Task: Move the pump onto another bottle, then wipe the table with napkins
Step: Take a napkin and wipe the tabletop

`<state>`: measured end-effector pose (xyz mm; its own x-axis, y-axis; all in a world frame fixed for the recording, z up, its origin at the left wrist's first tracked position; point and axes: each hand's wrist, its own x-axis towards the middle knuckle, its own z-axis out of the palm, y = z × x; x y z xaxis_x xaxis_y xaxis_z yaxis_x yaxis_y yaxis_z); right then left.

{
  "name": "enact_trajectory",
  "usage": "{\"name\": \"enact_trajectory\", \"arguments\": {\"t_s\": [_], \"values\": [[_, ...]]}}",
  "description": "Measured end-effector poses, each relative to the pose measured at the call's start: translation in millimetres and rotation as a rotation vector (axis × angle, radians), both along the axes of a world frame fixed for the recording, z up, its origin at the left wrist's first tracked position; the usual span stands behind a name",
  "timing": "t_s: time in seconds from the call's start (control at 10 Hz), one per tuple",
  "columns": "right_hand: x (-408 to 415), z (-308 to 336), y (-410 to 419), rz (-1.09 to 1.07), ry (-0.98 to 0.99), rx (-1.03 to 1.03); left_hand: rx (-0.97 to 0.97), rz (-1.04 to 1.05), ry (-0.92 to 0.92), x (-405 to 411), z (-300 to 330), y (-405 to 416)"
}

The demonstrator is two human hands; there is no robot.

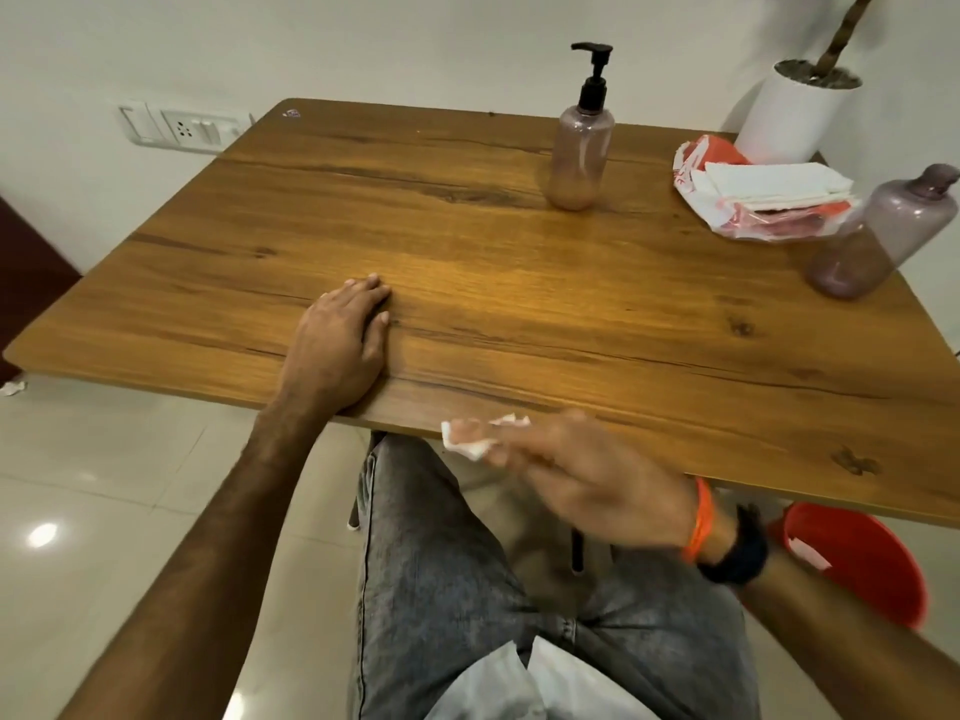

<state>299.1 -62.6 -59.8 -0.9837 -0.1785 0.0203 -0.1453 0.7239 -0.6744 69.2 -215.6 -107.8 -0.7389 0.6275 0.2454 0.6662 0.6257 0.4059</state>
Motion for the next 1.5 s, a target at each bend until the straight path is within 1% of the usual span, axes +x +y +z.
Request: {"name": "enact_trajectory", "arguments": {"t_s": [0.1,0.2,0.3,0.4,0.5,0.6,0.7,0.8,0.9,1.0,1.1,1.2,1.3,1.4,1.5], "values": [[-23.0,26.2,24.9,-0.168,-0.141,-0.635,0.005,0.002,-0.001,-0.4,0.1,-0.6],[-62.7,29.7,58.8,-0.489,-0.031,-0.755,0.008,0.004,0.000,-0.8,0.7,-0.7],[-102.5,20.1,82.5,-0.672,0.175,-0.190,0.006,0.007,0.005,-0.9,0.6,-0.6],[-122.3,5.7,84.0,-0.620,0.176,0.230,0.004,0.005,0.007,-1.0,-0.1,0.1],[-125.6,-17.5,71.8,-0.356,0.059,0.386,0.002,0.004,0.007,-2.2,-1.0,-0.4],[-116.3,-24.7,68.4,-0.278,0.031,0.416,0.004,0.004,0.006,-2.1,-1.9,-0.6],[-90.9,-22.4,56.2,-0.190,0.042,0.398,0.001,0.003,0.005,-2.0,-3.1,0.1],[-56.8,-23.3,25.1,-0.012,0.045,0.448,-0.001,0.012,0.010,-2.6,-3.5,0.5],[-24.5,-21.3,-4.5,0.138,0.053,0.403,-0.002,0.012,0.015,-2.9,-4.0,0.7],[-13.6,-5.9,-15.5,0.171,-0.037,0.027,-0.002,0.008,0.014,-3.2,-4.2,0.1],[-33.3,16.6,0.4,-0.056,-0.212,-0.571,-0.005,0.003,0.015,-2.7,-4.5,-0.2],[-74.5,28.8,26.1,-0.344,-0.063,-0.722,-0.003,0.007,0.016,-2.2,-4.4,0.0],[-121.7,18.6,46.8,-0.472,0.247,0.008,0.006,0.013,0.016,-2.8,-4.0,-0.6],[-144.9,2.1,47.7,-0.393,0.225,0.260,0.007,0.012,0.013,-3.5,-4.3,-0.7],[-149.9,-18.4,40.7,-0.169,0.090,0.401,0.003,0.013,0.015,-3.9,-5.3,0.0]]}}
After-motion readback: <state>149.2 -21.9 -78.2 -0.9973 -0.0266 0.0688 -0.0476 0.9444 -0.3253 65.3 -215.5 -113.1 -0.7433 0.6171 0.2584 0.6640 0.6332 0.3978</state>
